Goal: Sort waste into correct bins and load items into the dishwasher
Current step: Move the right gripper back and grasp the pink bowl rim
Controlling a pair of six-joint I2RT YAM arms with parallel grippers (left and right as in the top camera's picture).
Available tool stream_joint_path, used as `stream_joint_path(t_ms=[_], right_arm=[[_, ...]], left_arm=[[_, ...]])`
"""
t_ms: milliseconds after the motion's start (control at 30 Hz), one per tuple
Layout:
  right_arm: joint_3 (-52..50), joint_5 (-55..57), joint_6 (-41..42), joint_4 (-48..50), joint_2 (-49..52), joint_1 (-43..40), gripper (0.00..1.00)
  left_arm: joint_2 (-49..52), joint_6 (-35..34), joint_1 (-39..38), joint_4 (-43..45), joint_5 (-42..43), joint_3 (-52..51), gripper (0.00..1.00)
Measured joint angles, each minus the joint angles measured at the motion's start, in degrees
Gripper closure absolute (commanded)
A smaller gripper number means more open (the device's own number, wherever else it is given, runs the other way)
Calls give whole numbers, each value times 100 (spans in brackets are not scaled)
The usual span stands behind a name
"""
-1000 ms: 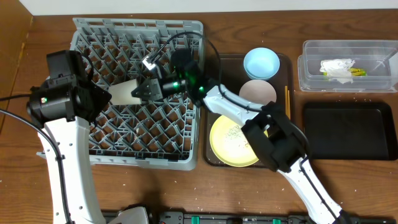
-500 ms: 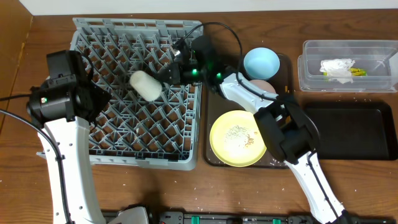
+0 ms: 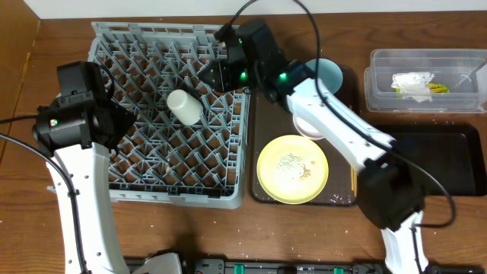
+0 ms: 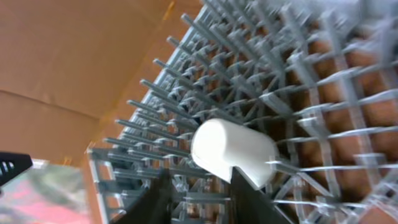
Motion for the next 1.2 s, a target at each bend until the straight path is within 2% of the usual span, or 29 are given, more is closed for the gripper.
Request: stream_joint_path(t_ms=[33,67,100,133,167,233,467,567,600,767,933,1033,1200], right_arm=[[0,157,-114,-164,-138,-4,48],[0,302,-181,-313,-234,-15,27],[2,435,-243,-492,-319,-33,15],[7,776,-299,-879,-466,-94,4],[9,942,-302,-1093,-527,-140,1],[7,1438,-387,-1895,-708,-332,1],[2,2590,-417,-3700,-892,-1038,1],[-11,2765,-415,-4199,-863,-1093,18],[-37,2793,-442,-4249,-850,-1084,19],[-592,2881,-433,-4028,-763,-999,21],[-1447,2887,-352,-3394,-629,-938,32],[-1832,2885,-345,-3053,-625,-938,36],[-2216,2883,-332,-2498,-625,-855,52]], left_arm=[[0,0,0,7,-2,0,2],[0,0,0,2,0,0,2],[0,0,0,0,0,0,2],[0,0,0,-2,0,0,2],[0,0,0,7,2,0,2],[0,0,0,-2,0,0,2],[0,0,0,0,2,0,2],[0,0,0,0,0,0,2],[0,0,0,2,0,0,2],[0,0,0,2,0,0,2],[0,0,0,2,0,0,2],[0,0,0,2,0,0,2],[0,0,0,2,0,0,2]])
